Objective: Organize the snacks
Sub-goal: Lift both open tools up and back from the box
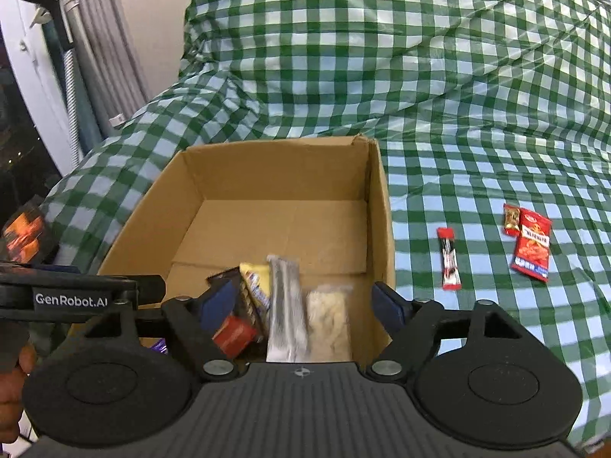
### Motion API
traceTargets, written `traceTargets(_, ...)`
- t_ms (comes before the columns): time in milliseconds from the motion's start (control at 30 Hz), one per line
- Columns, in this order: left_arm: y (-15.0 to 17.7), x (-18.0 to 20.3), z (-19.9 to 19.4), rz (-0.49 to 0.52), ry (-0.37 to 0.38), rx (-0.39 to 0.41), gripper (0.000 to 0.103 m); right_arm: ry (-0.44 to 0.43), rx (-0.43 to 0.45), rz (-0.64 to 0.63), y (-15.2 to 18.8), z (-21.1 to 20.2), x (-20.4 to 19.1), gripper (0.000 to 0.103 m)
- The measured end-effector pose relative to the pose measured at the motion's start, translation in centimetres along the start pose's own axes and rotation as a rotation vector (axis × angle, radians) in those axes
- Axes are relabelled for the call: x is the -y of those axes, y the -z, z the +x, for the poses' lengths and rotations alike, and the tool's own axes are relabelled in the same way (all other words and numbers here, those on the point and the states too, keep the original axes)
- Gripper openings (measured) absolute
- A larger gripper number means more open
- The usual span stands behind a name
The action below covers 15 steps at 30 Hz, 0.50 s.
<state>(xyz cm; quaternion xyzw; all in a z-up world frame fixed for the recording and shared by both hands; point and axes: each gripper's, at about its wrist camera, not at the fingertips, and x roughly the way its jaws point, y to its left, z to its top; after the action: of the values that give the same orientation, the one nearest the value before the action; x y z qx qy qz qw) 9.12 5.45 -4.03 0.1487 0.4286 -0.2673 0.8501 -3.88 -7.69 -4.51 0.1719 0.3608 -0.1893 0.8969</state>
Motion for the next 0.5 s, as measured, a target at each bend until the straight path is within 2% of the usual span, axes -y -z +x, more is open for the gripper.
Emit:
traceTargets(200, 3.0, 0.1, -4.6, -0.006, 0.002, 0.029, 0.102, 0.005, 0.016, 0.007, 2.3, -5.0, -1.0, 0.089)
traceTargets(500, 6.2, 0.5, -11.4, -0.015, -0.028, 0.172, 0.103, 0.031, 0.155, -0.030, 4.7, -12.1, -2.5, 0.092)
